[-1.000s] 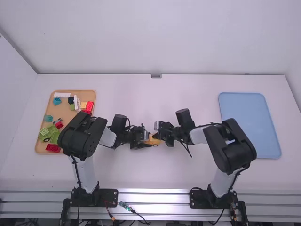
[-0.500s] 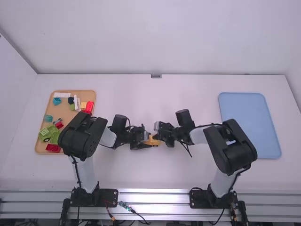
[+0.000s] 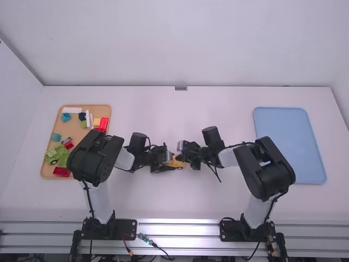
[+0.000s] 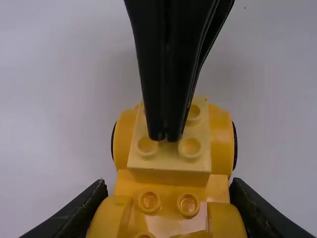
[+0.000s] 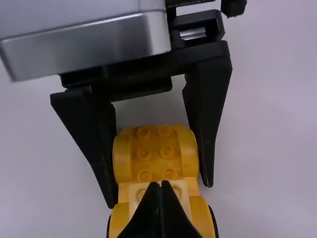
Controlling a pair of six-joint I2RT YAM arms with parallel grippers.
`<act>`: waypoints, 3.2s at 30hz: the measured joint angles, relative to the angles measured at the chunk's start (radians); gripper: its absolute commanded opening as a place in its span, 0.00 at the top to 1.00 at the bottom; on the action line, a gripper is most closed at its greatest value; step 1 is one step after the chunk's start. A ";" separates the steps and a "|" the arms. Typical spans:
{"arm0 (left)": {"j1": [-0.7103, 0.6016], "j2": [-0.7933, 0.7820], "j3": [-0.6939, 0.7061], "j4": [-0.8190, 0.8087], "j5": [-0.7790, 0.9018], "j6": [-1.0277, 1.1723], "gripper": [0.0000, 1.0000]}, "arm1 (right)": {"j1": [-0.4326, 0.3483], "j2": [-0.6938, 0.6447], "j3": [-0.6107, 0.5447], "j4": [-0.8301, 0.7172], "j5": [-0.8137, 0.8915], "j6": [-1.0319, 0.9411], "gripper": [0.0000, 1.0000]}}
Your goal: Assemble lego blocks to make yellow taxi
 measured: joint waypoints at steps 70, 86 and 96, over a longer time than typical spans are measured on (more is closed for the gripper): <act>0.121 -0.134 0.946 -1.508 -0.806 -0.328 0.01 | -0.158 -0.298 -0.032 -0.453 0.634 0.102 0.01; 0.578 -0.133 0.970 -1.172 -0.816 -0.872 0.01 | -0.158 -0.298 -0.032 -0.390 0.634 0.108 0.01; 0.599 0.042 1.094 -1.292 -0.801 -0.838 0.01 | -0.126 -0.298 -0.032 -0.377 0.635 0.106 0.01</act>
